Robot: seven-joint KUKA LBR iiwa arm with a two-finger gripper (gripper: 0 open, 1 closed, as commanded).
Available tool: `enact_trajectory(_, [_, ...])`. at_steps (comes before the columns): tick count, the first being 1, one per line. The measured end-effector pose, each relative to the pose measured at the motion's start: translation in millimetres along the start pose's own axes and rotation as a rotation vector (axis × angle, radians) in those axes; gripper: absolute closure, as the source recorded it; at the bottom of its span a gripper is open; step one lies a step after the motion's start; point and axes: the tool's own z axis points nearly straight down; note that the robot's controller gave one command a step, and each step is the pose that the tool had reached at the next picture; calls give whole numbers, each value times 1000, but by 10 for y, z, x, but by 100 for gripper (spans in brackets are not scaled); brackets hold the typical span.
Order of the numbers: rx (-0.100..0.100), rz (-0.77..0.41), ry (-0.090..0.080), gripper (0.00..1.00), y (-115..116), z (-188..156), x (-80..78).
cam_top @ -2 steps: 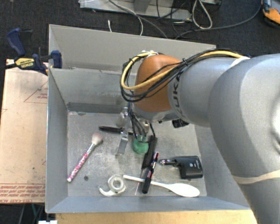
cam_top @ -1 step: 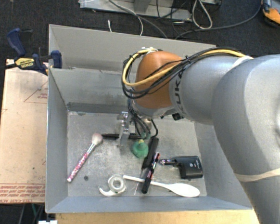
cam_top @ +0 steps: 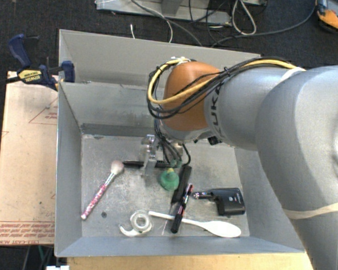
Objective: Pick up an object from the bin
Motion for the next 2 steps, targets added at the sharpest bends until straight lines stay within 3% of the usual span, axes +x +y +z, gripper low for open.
enact_trajectory(1, [0,0,1,100,1,-116,5])
enact_trajectory(2, [0,0,4,100,4,-761,6])
